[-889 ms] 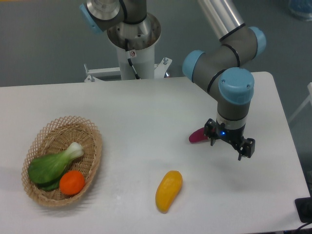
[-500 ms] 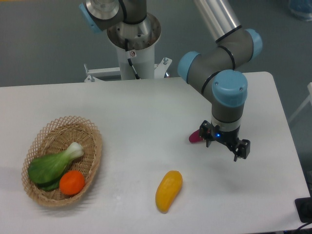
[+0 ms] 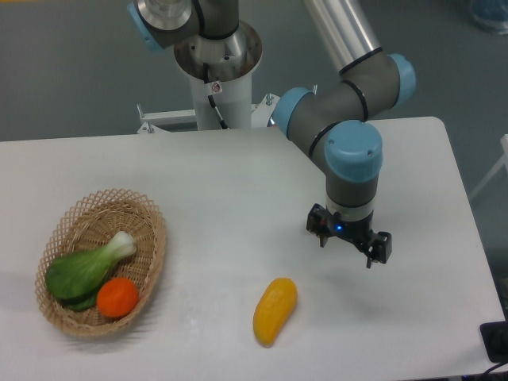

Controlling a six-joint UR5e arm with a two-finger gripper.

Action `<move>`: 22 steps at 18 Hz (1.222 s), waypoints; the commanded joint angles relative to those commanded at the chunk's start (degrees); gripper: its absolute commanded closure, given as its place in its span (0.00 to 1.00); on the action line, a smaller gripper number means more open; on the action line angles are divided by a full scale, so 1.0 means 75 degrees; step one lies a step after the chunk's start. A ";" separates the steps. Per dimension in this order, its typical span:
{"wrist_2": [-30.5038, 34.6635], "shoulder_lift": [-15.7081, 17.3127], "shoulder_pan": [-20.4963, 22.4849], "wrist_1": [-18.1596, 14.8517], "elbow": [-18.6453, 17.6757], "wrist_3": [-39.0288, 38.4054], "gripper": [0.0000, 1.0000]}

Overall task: Pick up the orange from the basket
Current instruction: 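Lower the held purple sweet potato onto the table and open the gripper, then move the open gripper over the wicker basket above the orange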

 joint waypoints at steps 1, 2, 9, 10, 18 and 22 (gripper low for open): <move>-0.0035 0.0000 -0.0129 0.0000 0.0023 -0.0293 0.00; -0.0047 -0.0023 -0.0339 0.0000 0.0035 -0.0667 0.00; -0.0211 0.0035 -0.0938 0.0000 0.0082 -0.2309 0.00; -0.0211 0.0047 -0.1078 0.0000 0.0163 -0.2833 0.00; -0.0316 -0.0047 -0.2145 0.0270 0.0410 -0.4383 0.00; -0.0281 -0.0163 -0.2718 0.0188 0.0515 -0.5306 0.00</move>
